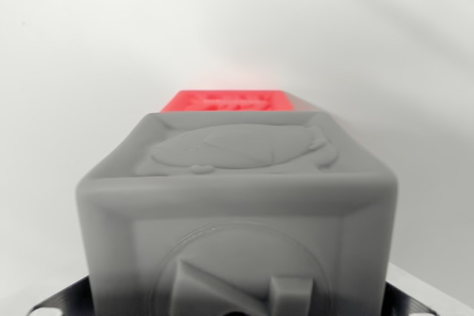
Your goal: Destack cube
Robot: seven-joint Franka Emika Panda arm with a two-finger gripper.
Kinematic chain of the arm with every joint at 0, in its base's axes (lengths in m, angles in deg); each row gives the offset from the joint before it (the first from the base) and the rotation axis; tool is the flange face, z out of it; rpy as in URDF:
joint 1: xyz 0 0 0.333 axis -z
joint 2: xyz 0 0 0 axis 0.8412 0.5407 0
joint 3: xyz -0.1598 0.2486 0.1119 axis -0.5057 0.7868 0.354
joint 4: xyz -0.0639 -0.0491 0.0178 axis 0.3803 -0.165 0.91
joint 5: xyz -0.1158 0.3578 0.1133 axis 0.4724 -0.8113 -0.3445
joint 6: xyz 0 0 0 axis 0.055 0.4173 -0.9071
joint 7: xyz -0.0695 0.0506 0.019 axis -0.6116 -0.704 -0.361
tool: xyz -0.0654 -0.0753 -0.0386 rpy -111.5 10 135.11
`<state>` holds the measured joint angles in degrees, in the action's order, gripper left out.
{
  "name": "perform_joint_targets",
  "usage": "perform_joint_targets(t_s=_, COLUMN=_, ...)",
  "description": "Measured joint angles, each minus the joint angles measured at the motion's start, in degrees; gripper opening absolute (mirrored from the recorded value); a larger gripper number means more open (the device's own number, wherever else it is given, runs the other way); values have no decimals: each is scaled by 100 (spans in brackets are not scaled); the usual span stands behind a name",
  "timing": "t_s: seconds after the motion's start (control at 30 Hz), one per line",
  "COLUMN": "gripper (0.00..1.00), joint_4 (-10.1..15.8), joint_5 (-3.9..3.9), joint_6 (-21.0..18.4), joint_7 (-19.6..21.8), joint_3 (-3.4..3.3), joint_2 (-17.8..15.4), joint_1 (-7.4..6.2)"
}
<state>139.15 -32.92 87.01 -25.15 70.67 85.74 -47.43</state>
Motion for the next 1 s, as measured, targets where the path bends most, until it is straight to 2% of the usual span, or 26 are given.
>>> perform_joint_targets(t_s=0.6, gripper=0, joint_4=16, joint_5=160, joint_6=-656, joint_7=112, joint_3=-37, joint_2=-713, joint_1=-12)
perform_joint_targets(t_s=1.0, gripper=0, joint_4=304, joint_5=199, joint_6=-577, joint_7=344, joint_3=-12, joint_2=-862, joint_1=-159)
